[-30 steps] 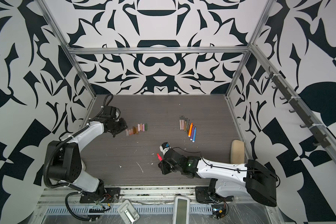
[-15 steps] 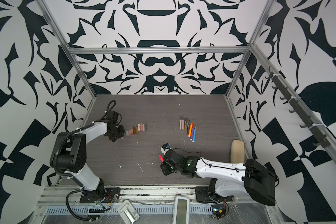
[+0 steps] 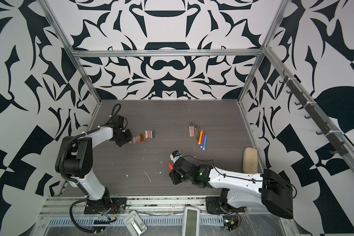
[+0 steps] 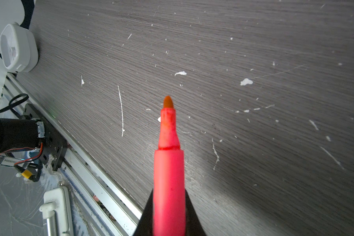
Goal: Open the pen caps
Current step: 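Carry the pink cap to the row of caps with the left gripper and release, then carry the uncapped pink marker beside the blue marker with the right gripper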
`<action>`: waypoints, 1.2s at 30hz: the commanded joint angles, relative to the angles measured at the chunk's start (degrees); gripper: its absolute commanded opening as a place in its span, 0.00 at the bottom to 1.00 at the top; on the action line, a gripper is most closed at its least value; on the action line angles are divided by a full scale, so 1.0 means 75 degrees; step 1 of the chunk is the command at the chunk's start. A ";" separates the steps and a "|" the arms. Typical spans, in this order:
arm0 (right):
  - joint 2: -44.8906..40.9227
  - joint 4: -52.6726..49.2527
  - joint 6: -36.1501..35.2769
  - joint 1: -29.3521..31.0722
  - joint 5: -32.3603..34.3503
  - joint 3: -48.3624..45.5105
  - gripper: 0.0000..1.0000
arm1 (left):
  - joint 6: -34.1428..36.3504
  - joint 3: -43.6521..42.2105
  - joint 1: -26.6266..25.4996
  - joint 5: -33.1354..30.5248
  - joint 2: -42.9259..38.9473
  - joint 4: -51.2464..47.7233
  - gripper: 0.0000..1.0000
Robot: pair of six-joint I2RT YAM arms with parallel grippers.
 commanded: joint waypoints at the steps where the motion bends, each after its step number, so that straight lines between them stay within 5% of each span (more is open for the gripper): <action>1: -0.0020 -0.0108 -0.0029 0.0020 0.0203 0.0030 0.00 | 0.0007 0.0194 0.0049 0.0324 0.0143 0.0044 0.30; 20: -0.0085 -0.0384 -0.0130 -0.0032 0.0381 0.0314 0.00 | -0.0169 0.0027 0.0083 0.0334 -0.0327 0.0245 0.32; 36: -0.1216 -0.1668 -0.0791 -0.1350 0.0117 0.0678 0.00 | -0.0216 0.0044 0.0167 0.0768 -0.0043 0.0461 0.32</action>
